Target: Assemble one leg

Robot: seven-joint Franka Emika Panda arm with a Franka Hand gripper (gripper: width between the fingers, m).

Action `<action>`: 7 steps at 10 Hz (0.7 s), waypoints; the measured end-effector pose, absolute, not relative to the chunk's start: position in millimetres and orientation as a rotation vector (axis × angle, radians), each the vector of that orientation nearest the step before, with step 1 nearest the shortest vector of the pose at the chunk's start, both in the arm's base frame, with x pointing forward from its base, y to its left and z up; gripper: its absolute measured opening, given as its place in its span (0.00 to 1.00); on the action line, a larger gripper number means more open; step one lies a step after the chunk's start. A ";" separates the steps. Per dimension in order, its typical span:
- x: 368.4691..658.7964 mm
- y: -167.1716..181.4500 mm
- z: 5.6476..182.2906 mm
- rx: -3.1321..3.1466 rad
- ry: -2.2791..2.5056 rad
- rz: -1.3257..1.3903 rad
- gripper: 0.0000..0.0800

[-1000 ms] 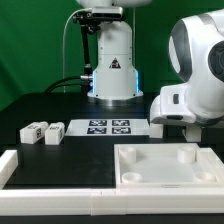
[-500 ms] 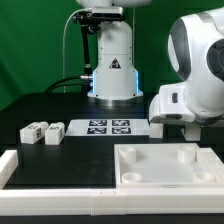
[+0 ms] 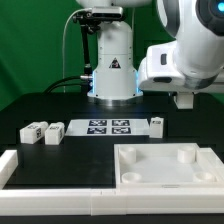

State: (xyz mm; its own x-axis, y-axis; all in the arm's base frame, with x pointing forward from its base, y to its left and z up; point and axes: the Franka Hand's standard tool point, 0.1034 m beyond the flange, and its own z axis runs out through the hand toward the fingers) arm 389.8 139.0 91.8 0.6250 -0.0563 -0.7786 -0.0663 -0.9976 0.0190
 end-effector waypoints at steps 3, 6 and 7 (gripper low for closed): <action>396.8 142.8 89.4 -2.913 0.112 1.106 0.36; 415.7 130.1 92.3 -3.020 0.041 0.723 0.36; 428.3 120.0 95.1 -3.034 0.004 0.650 0.36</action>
Offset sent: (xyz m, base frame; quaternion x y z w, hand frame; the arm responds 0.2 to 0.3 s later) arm 0.0000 0.0000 0.0000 0.0000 0.2667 0.0000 0.9638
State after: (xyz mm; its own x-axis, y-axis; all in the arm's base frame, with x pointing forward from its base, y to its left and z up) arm 428.3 120.0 95.1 0.9123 0.0055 -0.4095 -0.0108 -0.9992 -0.0376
